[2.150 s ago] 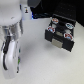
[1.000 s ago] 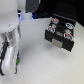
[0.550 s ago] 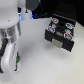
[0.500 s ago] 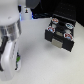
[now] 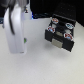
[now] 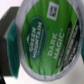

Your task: Open the kcup holder, insert the kcup into the holder, and close the kcup holder

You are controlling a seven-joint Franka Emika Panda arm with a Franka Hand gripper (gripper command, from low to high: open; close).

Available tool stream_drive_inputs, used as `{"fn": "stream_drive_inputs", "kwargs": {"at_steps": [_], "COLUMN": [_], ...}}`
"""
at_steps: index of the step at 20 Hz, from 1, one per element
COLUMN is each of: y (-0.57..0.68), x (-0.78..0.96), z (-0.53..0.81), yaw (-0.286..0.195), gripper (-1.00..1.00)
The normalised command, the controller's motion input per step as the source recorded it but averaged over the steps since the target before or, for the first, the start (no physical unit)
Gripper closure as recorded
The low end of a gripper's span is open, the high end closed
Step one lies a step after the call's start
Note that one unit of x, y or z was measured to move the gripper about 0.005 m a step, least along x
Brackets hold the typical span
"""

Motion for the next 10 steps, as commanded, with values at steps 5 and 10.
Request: {"fn": "stream_drive_inputs", "kwargs": {"at_steps": [5,10], "y": [0.65,0.64], "x": [0.05,0.03], "z": [0.70,0.59], "yaw": [0.006,0.009], "gripper": [1.00,1.00]}}
